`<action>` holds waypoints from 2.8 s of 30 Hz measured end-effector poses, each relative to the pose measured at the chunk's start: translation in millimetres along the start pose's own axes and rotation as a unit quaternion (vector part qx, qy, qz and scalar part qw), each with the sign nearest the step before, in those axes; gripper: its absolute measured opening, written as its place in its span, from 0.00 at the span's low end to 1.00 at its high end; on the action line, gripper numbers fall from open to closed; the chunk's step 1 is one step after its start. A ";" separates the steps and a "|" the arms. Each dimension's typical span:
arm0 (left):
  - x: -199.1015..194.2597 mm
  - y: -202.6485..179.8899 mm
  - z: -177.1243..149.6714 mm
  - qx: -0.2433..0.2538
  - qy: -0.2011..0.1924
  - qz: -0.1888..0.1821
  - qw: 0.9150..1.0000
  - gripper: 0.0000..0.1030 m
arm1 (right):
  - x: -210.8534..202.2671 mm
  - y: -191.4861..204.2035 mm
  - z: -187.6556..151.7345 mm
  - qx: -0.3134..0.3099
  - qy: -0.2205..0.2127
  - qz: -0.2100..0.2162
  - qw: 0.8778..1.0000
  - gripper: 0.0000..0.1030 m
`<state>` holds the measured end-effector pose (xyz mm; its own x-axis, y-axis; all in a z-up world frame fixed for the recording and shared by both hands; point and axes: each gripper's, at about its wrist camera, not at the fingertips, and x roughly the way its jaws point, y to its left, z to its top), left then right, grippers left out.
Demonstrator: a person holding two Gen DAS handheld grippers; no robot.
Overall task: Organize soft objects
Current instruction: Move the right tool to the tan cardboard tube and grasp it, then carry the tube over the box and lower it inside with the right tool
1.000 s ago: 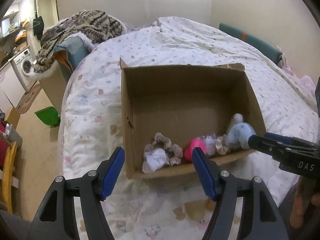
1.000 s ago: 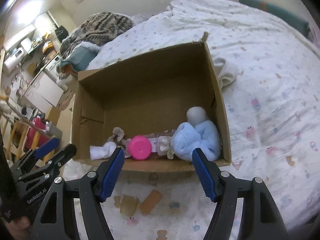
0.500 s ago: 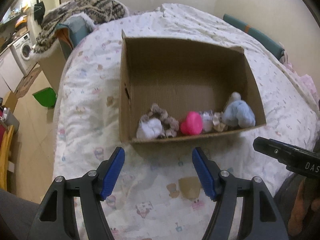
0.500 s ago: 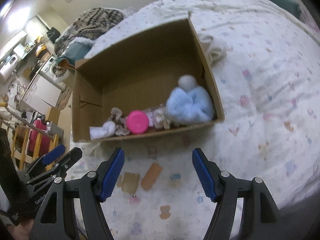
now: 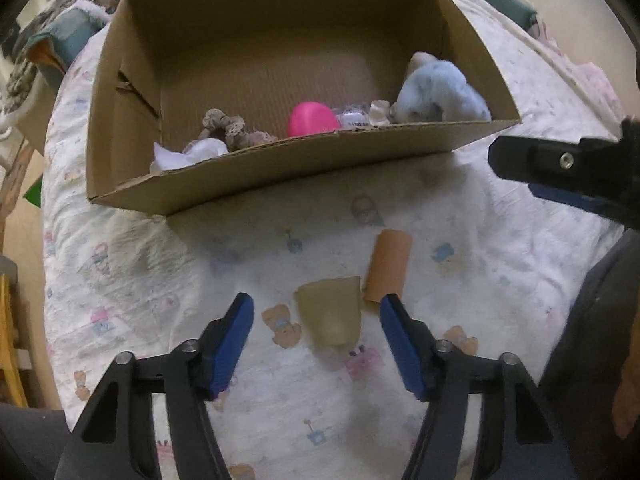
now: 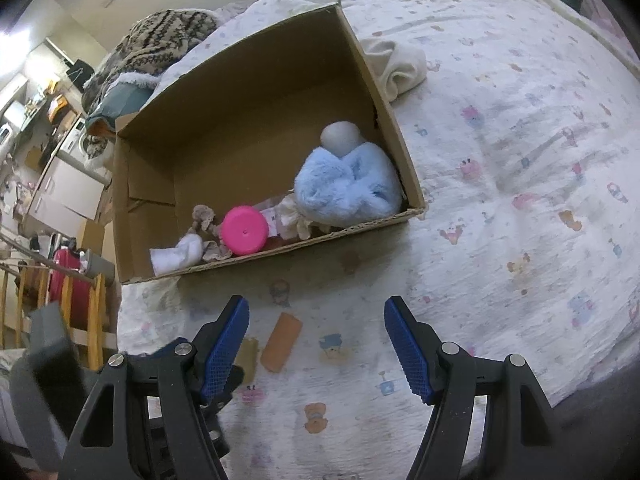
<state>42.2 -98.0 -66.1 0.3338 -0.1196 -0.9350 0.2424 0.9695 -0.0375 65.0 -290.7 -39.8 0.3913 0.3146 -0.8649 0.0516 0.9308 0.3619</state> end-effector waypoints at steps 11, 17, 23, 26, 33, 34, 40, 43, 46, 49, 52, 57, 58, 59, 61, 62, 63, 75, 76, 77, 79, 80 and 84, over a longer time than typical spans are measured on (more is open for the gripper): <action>16.1 5.0 -4.2 -0.010 0.039 -0.025 0.999 0.08 | 5.1 3.5 1.9 -0.003 0.005 0.005 1.000 0.72; 9.2 15.5 -4.5 -0.032 0.035 -0.049 0.998 0.06 | 3.6 1.9 2.2 0.000 0.003 0.007 1.000 0.72; -15.0 43.7 -7.5 -0.073 0.016 -0.063 0.995 0.06 | 3.4 1.7 3.0 0.004 0.003 0.016 1.000 0.72; -26.9 52.8 -6.8 -0.093 0.006 -0.069 0.993 0.06 | 4.9 2.5 3.4 0.004 0.006 0.021 1.000 0.72; -43.9 57.9 -5.7 -0.119 -0.011 -0.048 0.992 0.06 | 38.3 1.7 -6.8 0.036 0.095 0.089 0.991 0.72; -44.9 58.7 -7.1 -0.120 -0.009 -0.045 0.992 0.06 | 46.8 3.3 -8.8 0.041 0.111 0.095 0.988 0.72; -41.0 65.7 -7.5 -0.131 -0.001 -0.031 0.991 0.06 | 81.4 11.6 -12.6 0.041 0.157 0.083 0.983 0.45; -37.1 67.7 -5.5 -0.140 0.001 -0.030 0.990 0.06 | 97.2 16.4 -18.5 0.041 0.180 0.081 0.979 0.36; -34.5 67.9 -4.7 -0.145 0.004 -0.032 0.989 0.06 | 104.5 24.8 -22.0 0.026 0.186 0.070 0.980 0.31; -32.2 68.8 -6.6 -0.153 0.014 -0.048 0.987 0.06 | 106.0 31.0 -24.4 0.002 0.182 0.048 0.982 0.09; -32.9 69.2 -6.4 -0.152 0.010 -0.041 0.988 0.06 | 100.6 36.9 -26.2 -0.015 0.171 0.051 0.984 0.07; -34.1 71.7 -7.7 -0.149 0.002 -0.027 0.988 0.06 | 90.7 45.1 -30.6 -0.023 0.159 0.064 0.985 0.06; -34.2 71.5 -8.2 -0.147 0.000 -0.021 0.989 0.06 | 88.2 46.5 -32.2 -0.026 0.156 0.063 0.985 0.06; -34.4 71.4 -9.0 -0.143 -0.002 -0.014 0.990 0.06 | 85.8 47.3 -33.3 -0.027 0.154 0.064 0.986 0.06; -34.4 72.3 -9.9 -0.140 -0.006 -0.008 0.990 0.06 | 81.2 51.3 -34.6 -0.030 0.146 0.068 0.986 0.06; -34.6 73.1 -10.1 -0.139 -0.007 -0.005 0.990 0.06 | 77.7 52.2 -34.9 -0.034 0.141 0.069 0.987 0.06; -35.1 73.7 -10.3 -0.139 -0.010 -0.002 0.990 0.06 | 74.0 53.5 -35.1 -0.036 0.135 0.069 0.988 0.06; -69.9 85.0 -11.4 -0.172 -0.054 -0.008 0.984 0.06 | 25.1 41.5 -27.8 -0.057 0.082 0.090 0.991 0.06; -77.6 86.2 -9.7 -0.174 -0.063 -0.006 0.983 0.06 | 18.5 41.6 -26.8 -0.059 0.075 0.095 0.991 0.06; -82.6 86.9 -8.4 -0.172 -0.070 -0.002 0.983 0.06 | 9.8 41.8 -25.4 -0.061 0.066 0.098 0.991 0.06; -95.8 88.9 -4.0 -0.168 -0.087 0.006 0.982 0.06 | -2.7 43.6 -23.0 -0.065 0.049 0.107 0.991 0.06; -99.8 89.3 -0.4 -0.167 -0.092 0.009 0.982 0.06 | -8.9 45.1 -21.4 -0.066 0.040 0.114 0.990 0.06; -119.5 91.3 17.4 -0.161 -0.122 0.015 0.979 0.06 | -37.6 47.1 -9.2 -0.072 -0.008 0.136 0.988 0.06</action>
<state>40.3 1.1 48.4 0.5533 -0.0992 -0.8270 -0.0571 0.9860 -0.1565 44.3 -257.0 6.6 0.3863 0.5550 -0.7367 -0.1884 0.8293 0.5260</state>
